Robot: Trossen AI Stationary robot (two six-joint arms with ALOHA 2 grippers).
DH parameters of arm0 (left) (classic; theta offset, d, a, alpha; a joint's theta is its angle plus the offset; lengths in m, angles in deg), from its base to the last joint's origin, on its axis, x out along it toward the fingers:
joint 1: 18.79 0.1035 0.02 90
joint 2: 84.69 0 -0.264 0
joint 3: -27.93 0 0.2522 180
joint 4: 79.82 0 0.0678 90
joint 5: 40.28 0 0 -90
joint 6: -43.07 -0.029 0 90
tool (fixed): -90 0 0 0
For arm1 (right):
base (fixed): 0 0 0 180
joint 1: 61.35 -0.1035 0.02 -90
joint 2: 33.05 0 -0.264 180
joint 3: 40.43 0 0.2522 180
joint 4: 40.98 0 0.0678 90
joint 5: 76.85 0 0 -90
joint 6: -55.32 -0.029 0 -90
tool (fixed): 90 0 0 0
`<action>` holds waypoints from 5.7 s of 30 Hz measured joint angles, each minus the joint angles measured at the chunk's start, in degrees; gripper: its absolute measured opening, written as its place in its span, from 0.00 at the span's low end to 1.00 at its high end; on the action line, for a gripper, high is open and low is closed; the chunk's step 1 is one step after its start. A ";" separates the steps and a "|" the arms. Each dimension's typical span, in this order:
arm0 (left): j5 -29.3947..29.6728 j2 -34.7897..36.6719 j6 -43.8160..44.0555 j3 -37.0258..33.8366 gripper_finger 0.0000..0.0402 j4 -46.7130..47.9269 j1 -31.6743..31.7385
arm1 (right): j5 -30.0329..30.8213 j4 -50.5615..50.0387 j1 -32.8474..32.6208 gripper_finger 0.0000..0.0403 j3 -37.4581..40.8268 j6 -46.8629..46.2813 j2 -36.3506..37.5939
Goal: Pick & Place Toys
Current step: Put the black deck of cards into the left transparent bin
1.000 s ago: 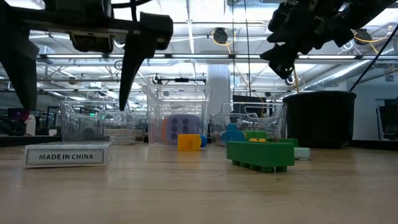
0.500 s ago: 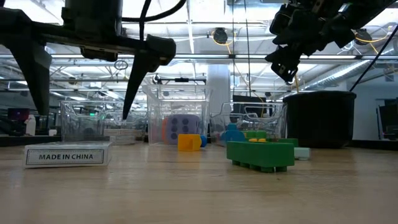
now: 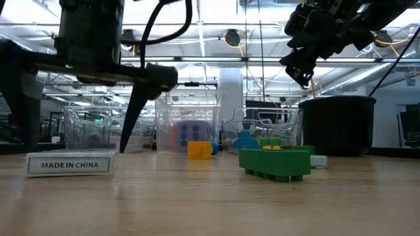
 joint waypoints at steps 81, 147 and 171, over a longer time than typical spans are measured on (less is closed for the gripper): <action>26.51 42.58 -58.04 -3.84 0.75 13.02 36.12 | 7.24 5.90 -0.01 0.38 0.00 -2.65 -0.03; 4.37 12.10 -108.27 -3.87 0.81 -0.58 72.69 | 23.83 6.07 -0.01 0.38 2.87 -15.58 -0.05; 3.50 12.00 -108.76 -3.91 0.79 -0.18 73.28 | 23.81 7.99 -0.01 0.38 3.80 -17.05 -0.05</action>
